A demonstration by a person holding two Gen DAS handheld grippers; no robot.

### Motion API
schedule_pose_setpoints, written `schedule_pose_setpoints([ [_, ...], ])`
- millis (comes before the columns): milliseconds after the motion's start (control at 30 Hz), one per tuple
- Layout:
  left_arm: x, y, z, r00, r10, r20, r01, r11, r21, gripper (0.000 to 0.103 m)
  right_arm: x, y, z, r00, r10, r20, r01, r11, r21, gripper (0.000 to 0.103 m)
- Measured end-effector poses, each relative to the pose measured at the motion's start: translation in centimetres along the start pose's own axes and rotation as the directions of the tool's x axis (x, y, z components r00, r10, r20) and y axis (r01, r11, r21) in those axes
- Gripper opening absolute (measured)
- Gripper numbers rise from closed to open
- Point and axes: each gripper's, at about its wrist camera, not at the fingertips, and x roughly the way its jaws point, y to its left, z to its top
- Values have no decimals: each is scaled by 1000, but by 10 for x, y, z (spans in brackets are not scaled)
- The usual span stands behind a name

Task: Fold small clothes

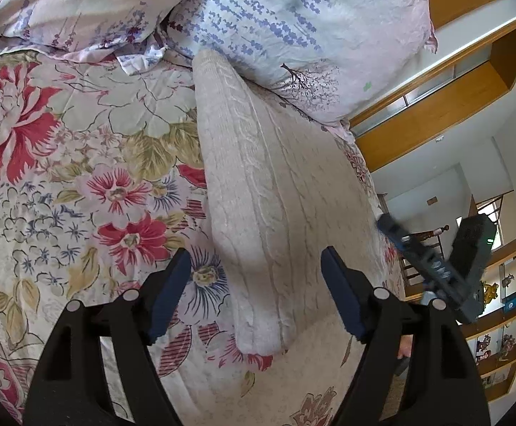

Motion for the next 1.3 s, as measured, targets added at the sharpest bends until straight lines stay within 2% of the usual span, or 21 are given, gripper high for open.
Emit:
schedule_pose_setpoints([
  [33,1,-1,1,1000,1,-1,-1,1000,0,76,14,-1,-4,998,-28,-60,28,1000,-6,56],
  [67,2,-1,1,1000,2,-2,-2,1000,1,76,23,-3,-9,996,-46,-71,45,999,-18,56],
  [100,2,-1,1,1000,2,0,-2,1000,-1,77,22,-3,-12,998,-46,-46,45,999,-29,57],
  [300,0,-3,1,1000,21,14,-21,1000,15,79,20,-6,-14,999,-24,-48,23,1000,-20,57],
  [433,-1,-8,1,998,64,18,-65,997,48,83,16,-5,-10,996,-30,-82,27,999,-35,58],
  [567,-3,-12,6,998,60,16,-61,996,58,90,-5,-28,6,995,51,-84,-42,993,107,58],
  [667,0,-15,12,997,72,9,-72,995,64,92,-15,-49,19,997,57,-56,-44,978,203,71],
  [733,6,-19,17,994,106,-2,-105,990,91,93,-15,-59,26,995,78,-62,-61,967,247,72],
  [800,11,-24,22,990,141,-2,-140,983,123,94,-9,-63,32,989,123,-77,-98,957,272,74],
  [900,18,-27,28,985,173,4,-172,975,141,97,6,-68,39,982,151,-112,-112,947,301,76],
  [1067,30,-25,43,982,188,-19,-185,975,127,97,30,-81,44,963,222,-153,-151,915,374,76],
  [1300,43,-36,53,975,222,-19,-215,961,173,98,50,-95,40,942,283,-179,-183,883,433,76],
])
